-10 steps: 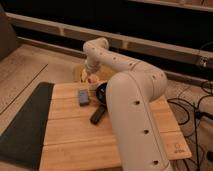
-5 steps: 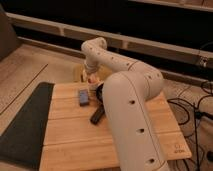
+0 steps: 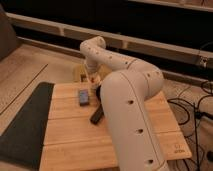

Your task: Place the pepper on the white sponge

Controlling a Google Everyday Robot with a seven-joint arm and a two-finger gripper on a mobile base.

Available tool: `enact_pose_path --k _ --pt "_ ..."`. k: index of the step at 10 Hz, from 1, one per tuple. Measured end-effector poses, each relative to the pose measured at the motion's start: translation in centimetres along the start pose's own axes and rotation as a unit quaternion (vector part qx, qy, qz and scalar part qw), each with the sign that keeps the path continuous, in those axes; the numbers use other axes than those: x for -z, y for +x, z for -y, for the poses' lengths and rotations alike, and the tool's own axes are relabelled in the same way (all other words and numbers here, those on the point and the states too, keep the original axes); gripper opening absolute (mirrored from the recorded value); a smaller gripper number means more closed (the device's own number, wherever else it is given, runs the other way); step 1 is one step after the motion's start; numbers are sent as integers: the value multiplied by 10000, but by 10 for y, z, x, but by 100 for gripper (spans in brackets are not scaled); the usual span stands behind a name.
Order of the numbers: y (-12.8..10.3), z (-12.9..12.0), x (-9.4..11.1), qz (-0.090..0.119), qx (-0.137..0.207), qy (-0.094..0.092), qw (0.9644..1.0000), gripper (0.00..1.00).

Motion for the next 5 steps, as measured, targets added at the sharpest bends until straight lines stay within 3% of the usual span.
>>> enact_pose_path --k 2,3,5 --pt "-3 8 13 62 -61 207 9997 0" --pt "-12 15 32 208 -67 410 9989 0" --pt "-26 17 60 459 -30 609 9971 0"
